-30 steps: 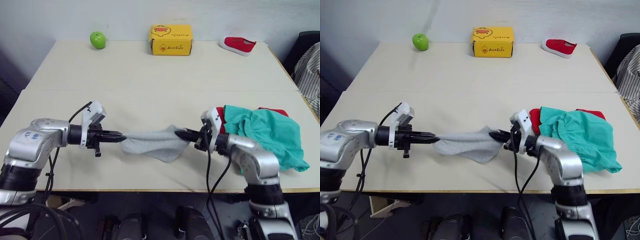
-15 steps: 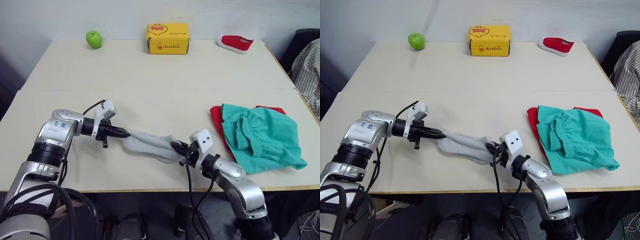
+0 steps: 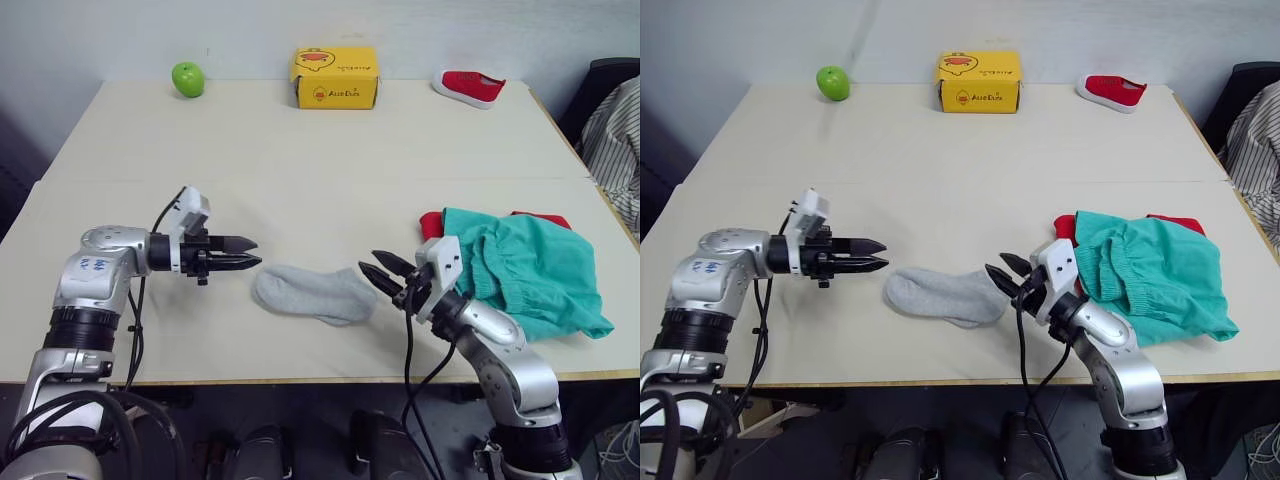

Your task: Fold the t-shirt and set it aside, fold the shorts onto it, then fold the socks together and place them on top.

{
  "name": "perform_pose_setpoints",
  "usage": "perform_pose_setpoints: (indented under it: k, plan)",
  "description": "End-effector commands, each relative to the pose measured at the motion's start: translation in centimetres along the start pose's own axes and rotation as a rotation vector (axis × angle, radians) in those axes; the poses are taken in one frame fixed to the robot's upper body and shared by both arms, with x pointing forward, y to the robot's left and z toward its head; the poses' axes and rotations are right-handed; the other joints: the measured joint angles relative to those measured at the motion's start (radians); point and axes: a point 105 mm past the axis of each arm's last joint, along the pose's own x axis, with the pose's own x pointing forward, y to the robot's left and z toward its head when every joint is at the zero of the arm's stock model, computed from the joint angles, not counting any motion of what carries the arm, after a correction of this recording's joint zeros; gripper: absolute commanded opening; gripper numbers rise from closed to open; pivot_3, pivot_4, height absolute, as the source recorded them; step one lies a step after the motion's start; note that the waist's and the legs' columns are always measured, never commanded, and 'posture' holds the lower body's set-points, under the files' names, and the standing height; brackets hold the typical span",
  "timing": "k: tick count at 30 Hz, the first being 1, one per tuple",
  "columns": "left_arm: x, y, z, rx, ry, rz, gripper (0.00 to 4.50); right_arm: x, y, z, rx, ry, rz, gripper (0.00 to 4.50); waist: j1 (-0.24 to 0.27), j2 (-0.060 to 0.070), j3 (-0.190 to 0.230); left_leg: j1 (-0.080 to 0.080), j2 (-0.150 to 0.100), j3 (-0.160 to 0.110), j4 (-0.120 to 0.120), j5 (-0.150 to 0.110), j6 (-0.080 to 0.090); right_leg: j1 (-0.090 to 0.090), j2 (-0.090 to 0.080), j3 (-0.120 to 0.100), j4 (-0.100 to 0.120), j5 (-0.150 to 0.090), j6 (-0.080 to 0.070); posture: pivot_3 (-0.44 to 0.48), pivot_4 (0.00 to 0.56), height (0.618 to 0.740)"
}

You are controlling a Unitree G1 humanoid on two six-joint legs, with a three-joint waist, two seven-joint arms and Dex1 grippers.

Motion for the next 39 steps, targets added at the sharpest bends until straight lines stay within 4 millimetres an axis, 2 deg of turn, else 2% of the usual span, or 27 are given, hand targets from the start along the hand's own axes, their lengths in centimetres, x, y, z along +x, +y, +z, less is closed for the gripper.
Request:
perform_pose_setpoints:
  k: [1, 2, 3, 5, 7, 10, 15, 18, 21, 23, 26, 29, 31, 32, 33, 35, 37, 39]
  plan:
    - [2.2, -2.3, 1.5, 0.107, -0.084, -0.058, 1.3, 1.9, 2.9, 0.6, -0.017, -0.034, 0.156, 0.51, 0.0, 0.0, 0.0, 0.0, 0.0, 0.0, 0.0, 0.0, 0.0, 0.0, 0.0, 0.0, 0.0, 0.0, 0.0, 0.0, 0.15, 0.74]
    - [3.1, -2.8, 1.1, 0.121, -0.085, -0.065, 0.99, 2.5, 3.5, -0.1, -0.04, -0.01, 0.182, 0.14, 0.001, 0.0, 0.0, 0.001, 0.0, 0.0, 0.0, 0.0, 0.001, 0.0, -0.001, 0.001, 0.0, 0.0, 0.0, 0.0, 0.15, 0.74]
    - [4.0, -3.3, 0.5, 0.124, -0.07, -0.07, 0.69, 2.9, 3.9, -0.7, -0.069, 0.011, 0.203, 0.0, 0.001, -0.001, -0.001, 0.0, 0.0, 0.0, 0.0, 0.0, 0.001, 0.001, -0.001, 0.001, 0.0, 0.0, 0.0, 0.0, 0.15, 0.74]
    - [5.5, -4.0, -1.5, 0.152, -0.006, -0.069, 0.03, 3.5, 4.5, -2.0, -0.091, 0.044, 0.221, 0.0, 0.002, -0.001, -0.001, 0.0, -0.001, 0.0, 0.001, -0.001, 0.001, 0.001, -0.001, 0.0, 0.0, 0.0, 0.001, 0.0, 0.15, 0.74]
    - [6.3, -4.4, -3.3, 0.156, 0.044, -0.058, 0.03, 3.9, 4.3, -3.0, -0.102, 0.065, 0.204, 0.0, 0.001, -0.001, -0.001, 0.0, -0.002, 0.001, 0.001, -0.001, 0.002, 0.001, -0.001, 0.001, 0.0, 0.0, 0.001, 0.0, 0.15, 0.74]
    - [7.0, -3.2, -5.3, 0.13, 0.058, 0.087, 0.03, 3.8, 3.5, -5.0, -0.136, 0.106, 0.169, 0.0, 0.001, -0.001, -0.001, 0.0, -0.001, 0.001, 0.001, -0.001, 0.002, 0.001, -0.001, 0.001, 0.0, 0.0, 0.001, 0.0, 0.15, 0.74]
    - [6.6, -2.0, -6.8, 0.105, 0.061, 0.261, 0.03, 2.2, 1.0, -6.9, -0.114, 0.132, 0.049, 0.0, 0.001, -0.002, -0.001, 0.001, 0.001, 0.001, 0.001, -0.001, 0.002, 0.001, -0.002, 0.001, 0.0, 0.001, 0.001, 0.0, 0.15, 0.74]
    - [5.6, -2.3, -6.6, 0.058, -0.009, 0.307, 0.03, 0.0, -0.4, -6.7, -0.093, 0.14, 0.003, 0.0, 0.001, -0.002, -0.002, 0.003, 0.002, 0.001, 0.001, -0.001, 0.002, 0.003, -0.003, 0.001, 0.0, 0.001, 0.001, 0.0, 0.15, 0.74]
    - [4.8, -2.6, -5.5, 0.02, -0.097, 0.32, 0.03, -1.1, -0.8, -6.3, -0.092, 0.139, 0.002, 0.0, 0.002, -0.002, -0.002, 0.004, 0.002, 0.001, 0.001, -0.001, 0.003, 0.003, -0.004, 0.002, -0.001, 0.001, 0.001, 0.0, 0.15, 0.74]
    - [3.5, -2.6, -4.2, 0.003, -0.177, 0.336, 0.03, -1.5, -0.9, -5.4, -0.093, 0.117, 0.013, 0.0, 0.002, -0.002, -0.002, 0.004, 0.002, 0.001, 0.002, -0.001, 0.003, 0.003, -0.004, 0.002, -0.001, 0.001, 0.001, 0.0, 0.15, 0.74]
    - [1.1, -2.3, -2.5, -0.054, -0.311, 0.388, 0.03, -0.6, -0.1, -3.1, -0.097, 0.036, 0.073, 0.0, -0.002, -0.002, -0.002, 0.004, 0.003, 0.001, 0.002, -0.001, 0.003, 0.002, -0.004, 0.002, -0.001, 0.001, 0.001, 0.0, 0.15, 0.74]
    - [-0.9, -1.6, -2.0, -0.173, -0.342, 0.44, 0.03, 1.0, 1.6, -1.2, -0.06, -0.04, 0.188, 0.0, -0.003, -0.002, -0.002, 0.004, 0.004, 0.001, 0.001, -0.001, 0.002, 0.002, -0.003, 0.002, -0.001, 0.001, 0.001, 0.0, 0.15, 0.74]
    - [-1.0, -2.0, -2.0, -0.426, -0.279, 0.365, 0.42, 2.5, 2.8, -1.2, -0.065, -0.033, 0.271, 0.0, -0.001, -0.002, -0.002, 0.004, 0.004, 0.001, 0.001, -0.001, 0.002, 0.002, -0.002, 0.002, 0.0, 0.001, 0.001, 0.0, 0.15, 0.74]
    - [-0.9, -2.5, -2.3, -0.519, -0.193, 0.327, 0.65, 3.1, 3.2, -1.5, -0.076, -0.018, 0.309, 0.0, -0.001, -0.002, -0.002, 0.004, 0.004, 0.0, 0.002, -0.001, 0.002, 0.002, -0.002, 0.002, 0.0, 0.001, 0.001, 0.0, 0.15, 0.74]
    - [-1.1, -2.0, -3.2, -0.576, -0.091, 0.37, 0.96, 3.6, 3.6, -1.9, -0.097, -0.003, 0.345, 0.0, 0.001, -0.002, -0.002, 0.004, 0.004, 0.0, 0.002, -0.001, 0.002, 0.002, -0.002, 0.002, 0.001, 0.001, 0.001, 0.0, 0.15, 0.74]
    - [-1.8, -0.3, -4.1, -0.629, -0.019, 0.499, 1.58, 4.4, 3.9, -2.8, -0.133, 0.027, 0.379, 0.0, 0.007, -0.003, -0.002, 0.003, 0.002, -0.001, 0.002, -0.001, 0.002, 0.003, -0.003, 0.001, 0.001, 0.001, 0.001, 0.0, 0.15, 0.74]
    - [-1.1, -1.3, -4.4, -0.712, 0.048, 0.411, 2.22, 5.2, 3.8, -3.9, -0.155, 0.064, 0.396, 0.0, 0.008, -0.003, -0.002, 0.003, 0.0, -0.001, 0.002, -0.002, 0.003, 0.004, -0.004, 0.001, 0.001, 0.001, 0.002, 0.0, 0.15, 0.74]
    - [-0.2, -1.1, -4.7, -0.742, 0.072, 0.401, 2.93, 5.6, 3.8, -5.0, -0.169, 0.101, 0.419, 0.0, 0.003, -0.003, -0.002, 0.002, 0.0, 0.0, 0.001, -0.002, 0.004, 0.004, -0.004, 0.002, 0.0, 0.002, 0.003, 0.0, 0.15, 0.74]
